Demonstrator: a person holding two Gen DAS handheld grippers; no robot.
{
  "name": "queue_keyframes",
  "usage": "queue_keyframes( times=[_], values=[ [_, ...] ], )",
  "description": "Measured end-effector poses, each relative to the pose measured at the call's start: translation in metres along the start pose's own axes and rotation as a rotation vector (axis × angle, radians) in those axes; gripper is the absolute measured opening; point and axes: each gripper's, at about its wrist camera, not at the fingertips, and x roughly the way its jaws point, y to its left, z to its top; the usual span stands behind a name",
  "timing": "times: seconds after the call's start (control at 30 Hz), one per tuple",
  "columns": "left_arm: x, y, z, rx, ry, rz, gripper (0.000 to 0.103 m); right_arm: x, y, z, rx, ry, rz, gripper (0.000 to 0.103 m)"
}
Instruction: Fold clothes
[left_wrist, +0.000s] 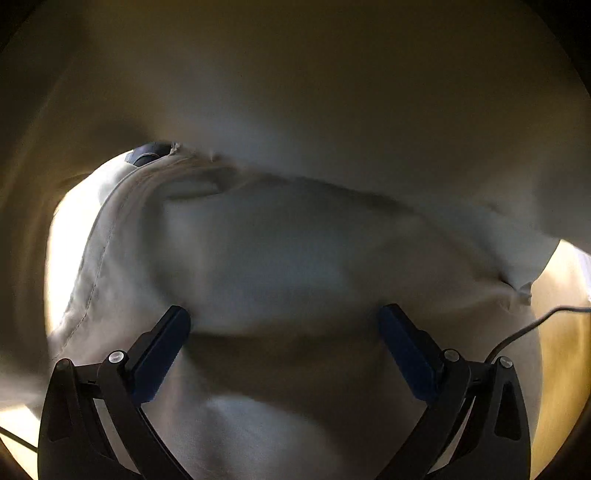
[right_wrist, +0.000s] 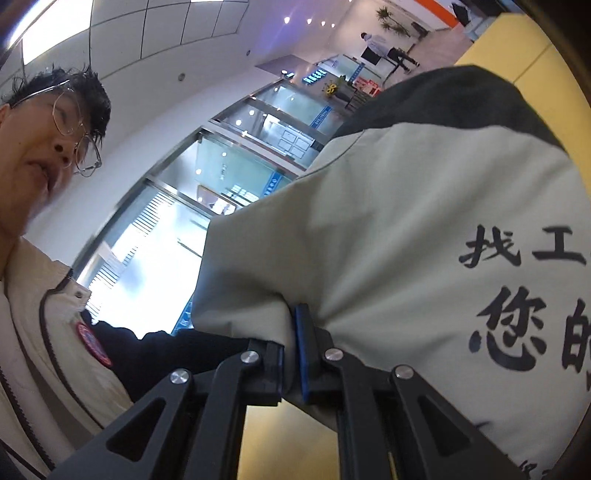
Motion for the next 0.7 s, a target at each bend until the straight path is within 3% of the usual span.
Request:
queue_keyframes(
  times=[0.17, 0.27, 0.33, 0.43, 0.53, 0.6, 0.7],
  values=[
    [-0.051, -0.004, -0.029, -0.015, 0.045, 0.015, 0.098, 0.006, -0.005, -0.002, 0.005, 0.027, -0.014, 0.006],
    [-0.139, -0.005, -0.064, -0.07, -0.007, 0.023, 0.096, 0.016, -0.009, -0.005, 0.011, 0.056, -0.014, 0.006],
    [-0.219, -0.002, -0.09, -0.147, -0.048, 0.069, 0.096, 0.023, -0.012, -0.007, 0.014, 0.075, -0.013, 0.006],
    [-0.33, 0.035, -0.1, -0.297, -0.114, 0.224, 0.098, 0.037, -0.015, -0.012, 0.014, 0.11, -0.017, 0.006],
    [-0.446, 0.066, -0.147, -0.397, -0.174, 0.416, 0.103, 0.059, -0.015, -0.022, -0.022, 0.183, -0.055, 0.006],
    [-0.479, 0.1, -0.144, -0.412, -0.184, 0.54, 0.103, 0.074, -0.014, -0.03, -0.058, 0.239, -0.088, 0.007],
    [-0.51, 0.126, -0.125, -0.435, -0.224, 0.629, 0.103, 0.099, -0.006, -0.051, -0.163, 0.358, -0.172, 0.007]
  ],
)
